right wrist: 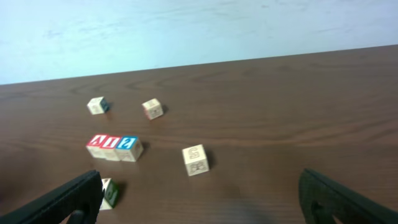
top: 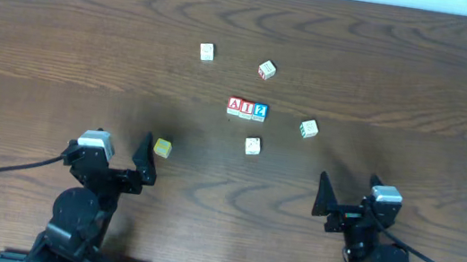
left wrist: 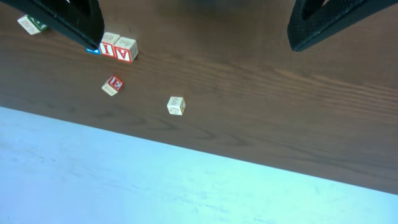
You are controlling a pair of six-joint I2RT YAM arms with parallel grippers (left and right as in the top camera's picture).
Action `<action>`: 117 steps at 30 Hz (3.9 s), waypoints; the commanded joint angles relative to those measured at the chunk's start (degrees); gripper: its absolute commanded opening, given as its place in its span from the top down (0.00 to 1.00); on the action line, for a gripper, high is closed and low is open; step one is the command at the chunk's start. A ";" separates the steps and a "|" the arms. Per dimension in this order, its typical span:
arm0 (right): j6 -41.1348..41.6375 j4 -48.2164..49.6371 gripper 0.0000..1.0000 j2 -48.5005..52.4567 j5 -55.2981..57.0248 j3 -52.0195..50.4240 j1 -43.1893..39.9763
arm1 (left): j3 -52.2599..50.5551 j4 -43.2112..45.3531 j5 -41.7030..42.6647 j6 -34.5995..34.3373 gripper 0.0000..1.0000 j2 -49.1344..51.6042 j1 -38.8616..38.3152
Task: Spell out Ai2
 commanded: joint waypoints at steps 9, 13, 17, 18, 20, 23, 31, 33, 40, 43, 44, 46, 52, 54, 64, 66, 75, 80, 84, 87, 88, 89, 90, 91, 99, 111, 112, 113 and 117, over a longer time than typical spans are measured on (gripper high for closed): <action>0.66 -0.24 0.01 -0.57 0.42 -0.20 -1.64 | -0.28 -15.98 -1.03 -0.20 0.05 -7.21 -0.09; 0.66 -0.24 0.01 -0.57 0.42 -0.20 -1.64 | -0.79 -25.77 -1.03 -0.20 0.05 -10.21 -0.09; 0.66 -0.24 0.01 -0.55 0.42 -0.20 -1.62 | -2.86 -33.16 -1.03 -0.20 0.04 -10.91 -0.09; 0.66 -0.24 0.01 -0.55 0.42 -0.20 -1.62 | -3.58 -33.99 -1.03 -0.17 0.05 -10.91 -0.09; 0.66 -0.24 0.01 -0.55 0.42 -0.20 -1.62 | -5.66 -35.04 -1.03 -0.17 0.05 -10.93 -0.09; 0.66 -0.24 0.01 -0.55 0.42 -0.20 -1.62 | -7.32 -33.53 -1.01 -0.17 0.05 -11.15 -0.09; 0.66 -0.24 0.01 -0.55 0.42 -0.20 -1.62 | -7.52 -33.05 -1.05 -0.20 0.05 -13.46 5.68; 0.66 -0.24 0.01 -0.55 0.42 -0.20 -1.62 | -7.52 -33.07 -1.05 -0.17 0.05 -13.46 7.82; 0.66 -0.24 0.01 -0.55 0.42 -0.20 -1.62 | -7.52 -33.05 -1.05 -0.20 0.05 -13.44 10.47; 0.66 -0.24 0.01 -0.55 0.39 -0.20 -1.64 | -7.52 -33.05 -1.05 -0.20 0.05 -13.44 10.47; 0.66 -0.24 0.01 -0.52 0.39 -0.20 -2.23 | -7.52 -33.05 -1.05 -0.17 0.05 -13.44 10.47; 0.68 -0.24 0.01 -0.52 0.13 -0.20 -4.94 | -7.52 -33.05 -1.05 -0.20 0.05 -13.44 10.47; 0.66 -0.24 0.01 -0.52 0.17 -0.20 -19.23 | -7.52 -33.05 -1.05 -0.17 0.04 -13.44 11.17; 0.66 -0.24 0.01 -0.52 0.22 -0.20 -22.34 | -7.52 -33.05 -1.05 -0.20 0.05 -13.44 11.19; 0.66 -0.24 0.01 -0.50 0.20 -0.20 -22.99 | -7.52 -33.07 -1.05 -0.17 0.05 -13.44 14.36; 0.66 -0.24 0.01 -0.50 0.20 -0.20 -22.99 | -7.52 -33.07 -1.05 -0.20 0.04 -13.44 14.36; 0.66 -0.24 0.01 -0.50 0.20 -0.20 -22.99 | -7.52 -33.07 -1.05 -0.17 0.05 -13.44 14.36; 0.66 -0.24 0.01 -0.50 0.20 -0.20 -22.99 | -7.52 -33.07 -1.05 -0.20 0.05 -13.44 14.34; 0.66 -0.24 0.01 -0.50 0.20 -0.20 -22.99 | -7.52 -33.07 -1.05 -0.20 0.05 -13.44 14.36; 0.66 -0.24 0.01 -0.50 0.20 -0.20 -22.99 | -7.52 -33.07 -1.05 -0.17 0.05 -13.44 14.36; 0.66 -0.24 0.01 -0.50 0.20 -0.20 -22.99 | -7.52 -33.07 -1.05 -0.20 0.05 -13.44 14.34; 0.66 -0.24 0.01 -0.50 0.20 -0.20 -22.99 | -7.52 -33.07 -1.05 -0.17 0.05 -13.44 14.36; 0.66 -0.24 0.01 -0.50 0.20 -0.20 -22.99 | -7.52 -33.07 -1.05 -0.20 0.05 -13.44 14.36; 0.66 -0.24 0.01 -0.50 0.20 -0.20 -22.99 | -7.52 -33.07 -1.05 -0.20 0.04 -13.44 14.36; 0.66 -0.24 0.01 -0.50 0.20 -0.20 -22.99 | -7.52 -33.07 -1.05 -0.17 0.04 -13.44 14.34; 0.66 -0.24 0.01 -0.50 0.20 -0.20 -22.99 | -7.52 -33.07 -1.05 -0.17 0.05 -13.44 14.36; 0.66 -0.24 0.01 -0.50 0.20 -0.20 -22.99 | -7.52 -33.07 -1.05 -0.20 0.05 -13.44 14.34; 0.66 -0.24 0.01 -0.50 0.20 -0.20 -22.99 | -7.52 -33.07 -1.05 -0.20 0.04 -13.44 14.34; 0.66 -0.24 0.01 -0.50 0.20 -0.20 -22.99 | -7.52 -33.07 -1.05 -0.20 0.05 -13.44 14.36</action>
